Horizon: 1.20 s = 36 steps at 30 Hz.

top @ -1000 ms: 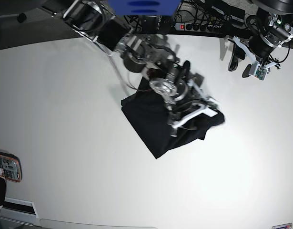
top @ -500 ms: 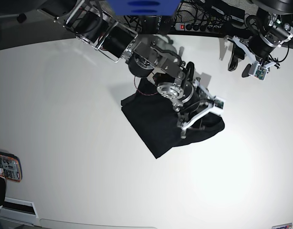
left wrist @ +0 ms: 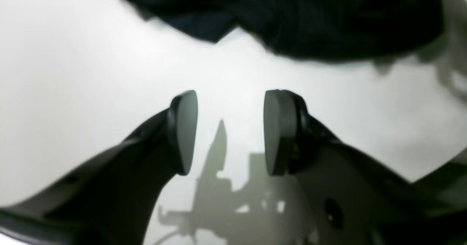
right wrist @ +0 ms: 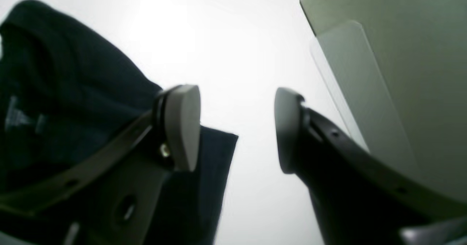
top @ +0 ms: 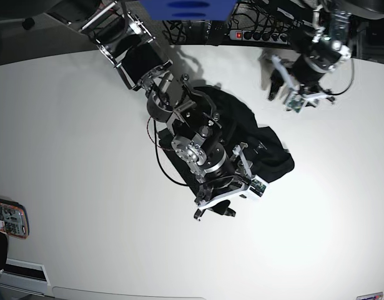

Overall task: Fold the T-shirt properly
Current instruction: 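Grasp the bundle with both grippers and spread it flat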

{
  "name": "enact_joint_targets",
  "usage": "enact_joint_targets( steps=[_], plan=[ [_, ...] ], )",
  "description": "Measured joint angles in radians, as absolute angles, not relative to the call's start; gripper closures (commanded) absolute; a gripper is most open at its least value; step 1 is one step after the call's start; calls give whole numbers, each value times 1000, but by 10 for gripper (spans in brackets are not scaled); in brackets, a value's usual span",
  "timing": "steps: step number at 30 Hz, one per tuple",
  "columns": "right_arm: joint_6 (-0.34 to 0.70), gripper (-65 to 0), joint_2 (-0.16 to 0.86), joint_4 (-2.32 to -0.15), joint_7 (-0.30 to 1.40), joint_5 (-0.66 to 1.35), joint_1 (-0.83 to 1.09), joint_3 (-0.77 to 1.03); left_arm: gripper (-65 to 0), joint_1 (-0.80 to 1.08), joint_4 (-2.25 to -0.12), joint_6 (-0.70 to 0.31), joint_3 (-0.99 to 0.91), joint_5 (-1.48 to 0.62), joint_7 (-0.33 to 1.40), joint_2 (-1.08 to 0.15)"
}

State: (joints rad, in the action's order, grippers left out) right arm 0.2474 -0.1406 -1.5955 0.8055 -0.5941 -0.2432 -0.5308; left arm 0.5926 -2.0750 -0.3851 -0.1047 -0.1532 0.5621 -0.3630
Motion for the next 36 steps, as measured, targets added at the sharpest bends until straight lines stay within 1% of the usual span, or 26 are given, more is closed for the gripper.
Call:
enact_joint_targets(
  steps=[2, 4, 6, 9, 11, 13, 15, 20, 22, 25, 29, 32, 36],
  plan=[
    [250, -311, -144, -1595, 804, -584, -239, -520, -282, 560, -2077, -385, -9, -141, 593, -333],
    [250, -311, -143, -1594, 807, -553, -239, -503, -282, 537, -2079, -392, 70, -132, 655, -330],
    [244, -311, -141, -1586, 810, -479, -241, -489, -282, 517, -2078, -377, 139, -126, 685, -333],
    [257, -311, -142, -1505, 818, -342, -271, -473, -282, 503, -2078, -378, 203, -127, 690, -333],
    [262, -311, -141, -1438, 832, -290, -337, -471, -282, 495, -2078, -377, 218, -126, 690, -334],
    [236, -311, -142, -1374, 807, -274, -416, -466, -282, 483, -2050, -377, 237, -123, 691, -336],
    [235, -311, -146, -1303, 782, -268, -459, -460, -282, 463, -2008, -377, 249, -123, 697, -334],
    [255, -311, -141, -1181, 771, -250, -445, -473, -282, 418, -1913, -370, 258, -114, 691, -290],
    [247, -311, -144, -1130, 727, -257, -466, -472, -282, 403, -1878, -381, 262, -118, 692, -279],
    [239, -311, -144, -1061, 658, -261, -480, -462, -282, 378, -1860, -371, 261, -117, 691, -261],
    [249, -311, -144, -891, 604, -255, -494, -463, -282, 341, -1850, -373, 262, -120, 685, -257],
    [248, -311, -147, -799, 557, -250, -543, -462, -282, 302, -1766, -372, 261, -119, 662, -252],
    [238, -311, -145, -783, 524, -258, -532, -460, -282, 277, -1735, -380, 254, -134, 657, -252]
  ],
)
